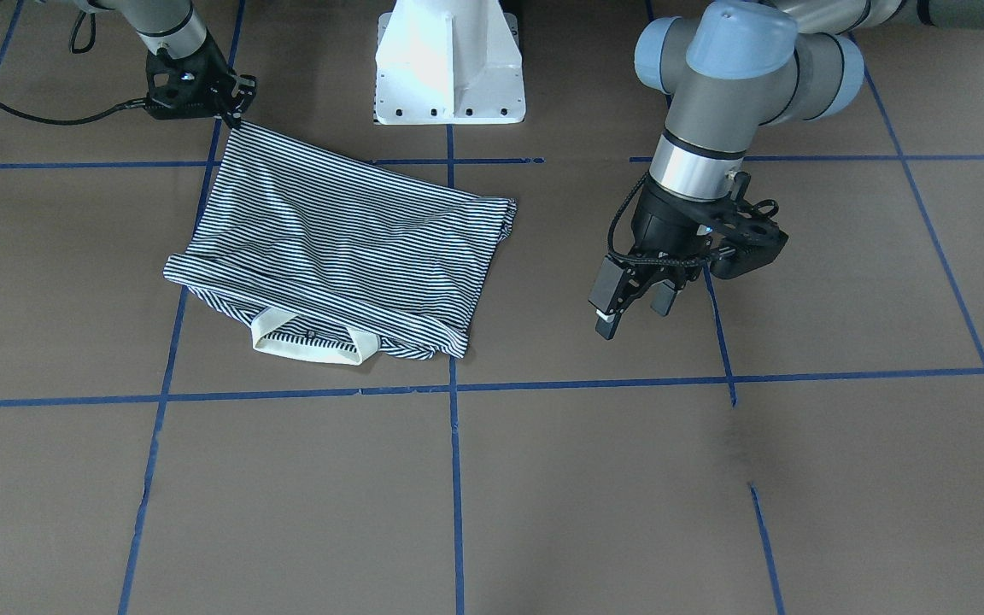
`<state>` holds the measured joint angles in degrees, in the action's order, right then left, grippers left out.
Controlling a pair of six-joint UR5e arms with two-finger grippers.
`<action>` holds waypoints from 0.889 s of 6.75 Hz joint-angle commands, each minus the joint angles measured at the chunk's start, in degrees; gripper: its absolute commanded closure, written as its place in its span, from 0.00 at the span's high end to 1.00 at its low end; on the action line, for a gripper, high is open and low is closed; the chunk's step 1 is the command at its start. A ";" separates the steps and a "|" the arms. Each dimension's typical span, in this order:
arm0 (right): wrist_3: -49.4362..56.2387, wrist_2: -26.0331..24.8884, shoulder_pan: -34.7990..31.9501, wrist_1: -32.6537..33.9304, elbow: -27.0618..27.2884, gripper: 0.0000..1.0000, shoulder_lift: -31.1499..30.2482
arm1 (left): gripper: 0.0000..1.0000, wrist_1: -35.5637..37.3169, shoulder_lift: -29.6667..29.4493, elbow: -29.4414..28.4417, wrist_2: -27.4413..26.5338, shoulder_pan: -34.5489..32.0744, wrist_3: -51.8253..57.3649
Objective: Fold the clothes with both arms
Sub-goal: 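Drag the shirt toward the robot with the right gripper while the left gripper lowers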
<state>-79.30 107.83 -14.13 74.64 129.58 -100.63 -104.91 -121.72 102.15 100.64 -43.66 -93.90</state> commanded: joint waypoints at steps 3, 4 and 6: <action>-1.57 -0.78 -9.55 -0.72 1.38 1.00 5.34 | 1.00 7.14 -0.27 3.13 -1.40 15.57 -15.21; -1.56 -0.86 -11.95 -0.64 0.94 1.00 7.53 | 1.00 8.57 -0.10 3.14 -4.10 20.32 -19.88; -1.56 -0.77 -14.43 -0.64 0.68 1.00 8.78 | 0.98 11.13 -0.01 2.62 -4.66 26.85 -25.26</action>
<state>-80.86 107.07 -27.13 74.00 130.38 -92.54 -94.77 -121.99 105.01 96.41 -20.38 -116.00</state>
